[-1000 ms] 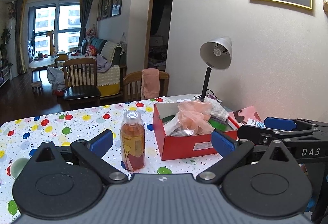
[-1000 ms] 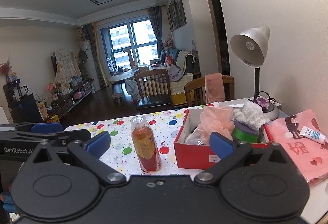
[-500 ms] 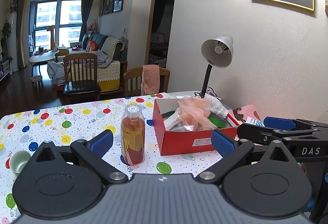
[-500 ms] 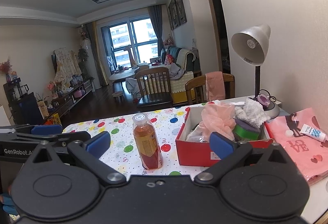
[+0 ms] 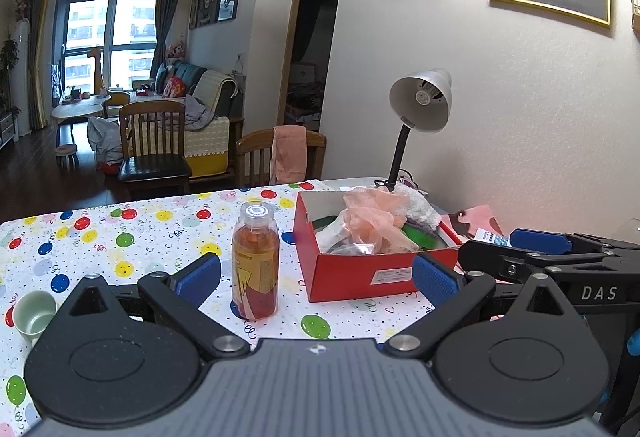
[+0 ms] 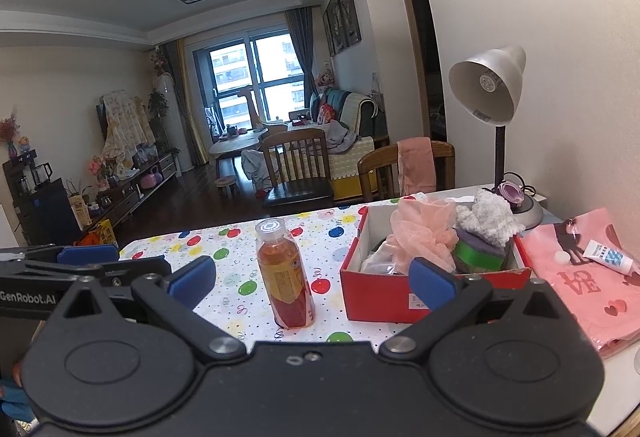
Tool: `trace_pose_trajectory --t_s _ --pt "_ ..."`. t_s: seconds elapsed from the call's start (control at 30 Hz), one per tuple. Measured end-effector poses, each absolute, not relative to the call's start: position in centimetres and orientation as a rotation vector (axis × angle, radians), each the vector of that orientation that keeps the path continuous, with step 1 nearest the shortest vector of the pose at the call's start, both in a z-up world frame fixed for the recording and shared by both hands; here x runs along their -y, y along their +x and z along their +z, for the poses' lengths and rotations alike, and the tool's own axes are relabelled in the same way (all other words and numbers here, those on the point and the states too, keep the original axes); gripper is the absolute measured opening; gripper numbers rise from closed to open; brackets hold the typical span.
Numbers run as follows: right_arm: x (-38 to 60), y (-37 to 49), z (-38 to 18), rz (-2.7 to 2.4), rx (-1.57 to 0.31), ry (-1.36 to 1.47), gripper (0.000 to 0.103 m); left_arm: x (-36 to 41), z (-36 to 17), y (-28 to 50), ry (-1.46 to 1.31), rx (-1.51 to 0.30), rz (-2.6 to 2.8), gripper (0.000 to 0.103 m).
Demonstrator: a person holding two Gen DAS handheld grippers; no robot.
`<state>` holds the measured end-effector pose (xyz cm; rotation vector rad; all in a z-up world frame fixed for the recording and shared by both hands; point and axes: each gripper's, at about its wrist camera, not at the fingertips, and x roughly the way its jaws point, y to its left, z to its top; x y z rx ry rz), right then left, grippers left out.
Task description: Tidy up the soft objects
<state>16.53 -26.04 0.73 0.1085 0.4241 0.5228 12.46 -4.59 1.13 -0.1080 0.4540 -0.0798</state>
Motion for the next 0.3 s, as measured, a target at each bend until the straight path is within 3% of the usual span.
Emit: trace_pose_trajectory --t_s 0.3 --pt "25.14 16.32 0.58 0.538 -0.428 0.098 0.103 3.93 1.0 12.58 -0.11 -0.461 -0.058 0.102"
